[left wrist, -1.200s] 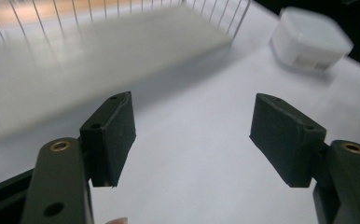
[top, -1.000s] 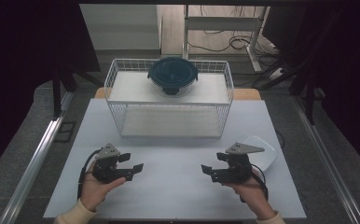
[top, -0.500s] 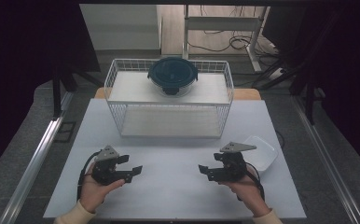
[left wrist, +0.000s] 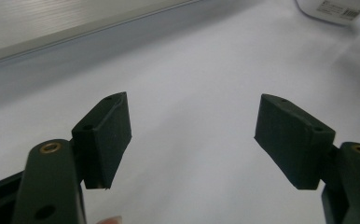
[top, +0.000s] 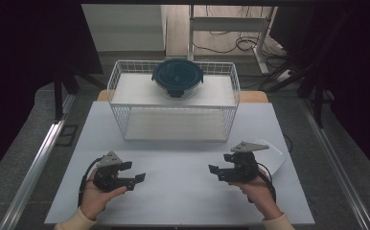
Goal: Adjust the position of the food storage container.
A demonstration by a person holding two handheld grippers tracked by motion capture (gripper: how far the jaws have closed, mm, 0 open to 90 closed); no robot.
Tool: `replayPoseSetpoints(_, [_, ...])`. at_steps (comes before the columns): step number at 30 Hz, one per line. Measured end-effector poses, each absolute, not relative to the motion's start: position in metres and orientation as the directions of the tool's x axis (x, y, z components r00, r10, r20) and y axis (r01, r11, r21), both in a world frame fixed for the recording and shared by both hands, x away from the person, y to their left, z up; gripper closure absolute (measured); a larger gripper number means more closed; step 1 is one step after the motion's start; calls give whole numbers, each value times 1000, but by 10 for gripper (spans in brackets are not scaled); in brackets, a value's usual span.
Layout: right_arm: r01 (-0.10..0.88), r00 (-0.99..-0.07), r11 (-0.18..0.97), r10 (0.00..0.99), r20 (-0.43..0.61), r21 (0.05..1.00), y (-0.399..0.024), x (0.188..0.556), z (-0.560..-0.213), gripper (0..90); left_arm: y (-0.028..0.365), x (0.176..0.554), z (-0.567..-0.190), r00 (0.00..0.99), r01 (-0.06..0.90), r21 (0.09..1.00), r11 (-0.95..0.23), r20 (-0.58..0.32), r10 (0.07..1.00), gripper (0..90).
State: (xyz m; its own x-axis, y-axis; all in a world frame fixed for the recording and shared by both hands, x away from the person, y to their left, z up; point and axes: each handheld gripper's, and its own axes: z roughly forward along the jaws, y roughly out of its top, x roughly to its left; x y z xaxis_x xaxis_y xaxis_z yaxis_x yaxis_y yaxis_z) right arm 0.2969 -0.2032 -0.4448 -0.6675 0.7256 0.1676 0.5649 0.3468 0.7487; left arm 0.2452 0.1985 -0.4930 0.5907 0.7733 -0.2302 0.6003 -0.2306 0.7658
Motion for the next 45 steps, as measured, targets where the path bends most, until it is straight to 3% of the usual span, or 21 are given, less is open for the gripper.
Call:
replayPoseSetpoints(8, [514,-622,353,781,57,782,-230,308,-416,314,202,236,-495,596,606,757,-244,-229,770,255])
replayPoseSetpoints(16, [594,-489,312,872,24,742,-287,338,-386,465,199,233,-495,621,594,758,-268,-221,752,255])
replayPoseSetpoints(19, [645,-442,307,897,14,700,-307,353,-387,539,198,233,-495,618,598,755,-270,-219,755,255])
replayPoseSetpoints(25, [735,-395,358,916,-66,575,-340,383,-407,784,197,233,-496,610,607,749,-265,-226,759,253])
replayPoseSetpoints(30, [767,-384,387,916,-116,512,-354,399,-419,887,195,231,-494,616,604,751,-266,-228,754,252])
replayPoseSetpoints(38, [799,-389,436,900,-197,413,-368,410,-442,893,197,232,-496,603,618,747,-245,-250,758,251])
replayPoseSetpoints(45, [799,-440,468,883,-164,377,-376,403,-456,894,197,232,-496,603,621,746,-240,-259,755,251])
